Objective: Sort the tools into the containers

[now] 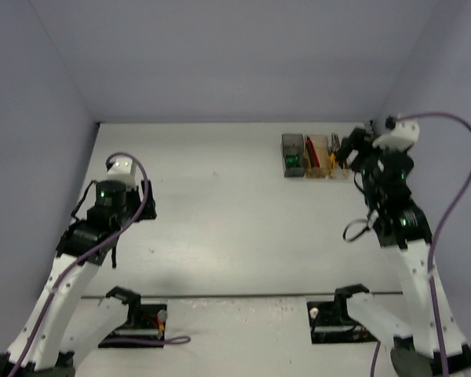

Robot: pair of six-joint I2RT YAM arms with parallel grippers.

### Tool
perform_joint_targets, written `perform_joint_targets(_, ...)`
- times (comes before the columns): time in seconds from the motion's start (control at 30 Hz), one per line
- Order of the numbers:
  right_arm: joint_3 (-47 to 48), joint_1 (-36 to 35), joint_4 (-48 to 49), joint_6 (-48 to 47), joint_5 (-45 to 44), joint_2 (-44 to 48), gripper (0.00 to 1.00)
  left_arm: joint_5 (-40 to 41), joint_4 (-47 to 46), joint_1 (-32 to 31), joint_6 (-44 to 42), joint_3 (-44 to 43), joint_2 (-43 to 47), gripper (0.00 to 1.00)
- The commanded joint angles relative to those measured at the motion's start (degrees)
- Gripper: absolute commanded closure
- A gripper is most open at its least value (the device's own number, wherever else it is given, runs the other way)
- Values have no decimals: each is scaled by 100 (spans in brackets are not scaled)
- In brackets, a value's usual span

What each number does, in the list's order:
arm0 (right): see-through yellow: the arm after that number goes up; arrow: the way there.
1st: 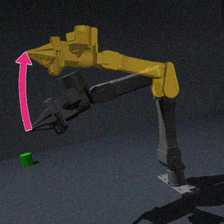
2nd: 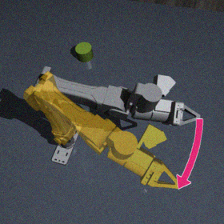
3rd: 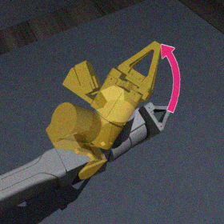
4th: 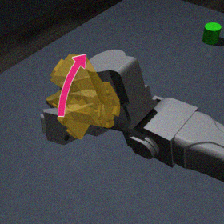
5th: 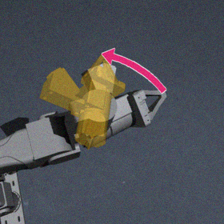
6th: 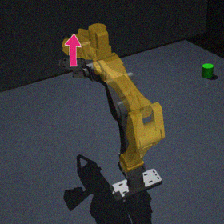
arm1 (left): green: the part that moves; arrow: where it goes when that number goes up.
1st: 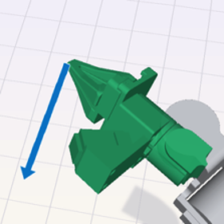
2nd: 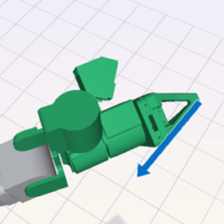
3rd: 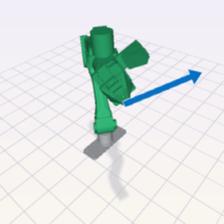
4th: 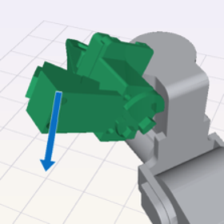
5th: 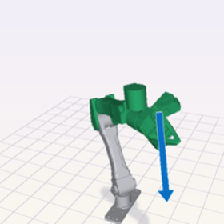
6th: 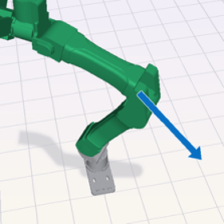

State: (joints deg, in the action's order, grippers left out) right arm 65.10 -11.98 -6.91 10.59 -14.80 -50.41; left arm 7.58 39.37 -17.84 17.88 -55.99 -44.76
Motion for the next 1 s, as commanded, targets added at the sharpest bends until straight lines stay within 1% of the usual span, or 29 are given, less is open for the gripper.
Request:
perform_joint_targets(0.0,-1000,-42,-43,480,-71,1010,13,139,-369,53,-228,-39,100,32)
perform_joint_targets(0.1,-1345,-49,-134,537,-143,1817,1,260,-376,60,-279,-3,221,32)
perform_joint_targets(0.13,-1462,-55,-207,550,-186,2050,0,301,-377,57,-289,18,311,32)
perform_joint_targets(0.27,-1717,-62,-472,413,-285,2853,0,438,-373,53,-322,148,596,32)
perform_joint_targets(0.5,-1995,-68,-557,432,-497,3637,0,437,-377,54,-269,366,811,32)
perform_joint_targets(0.73,-2098,-59,-557,571,-542,3636,0,407,-395,162,-197,391,767,32)
perform_joint_targets(0.97,-2151,-59,-557,681,-505,3476,0,86,-456,344,-134,422,678,32)
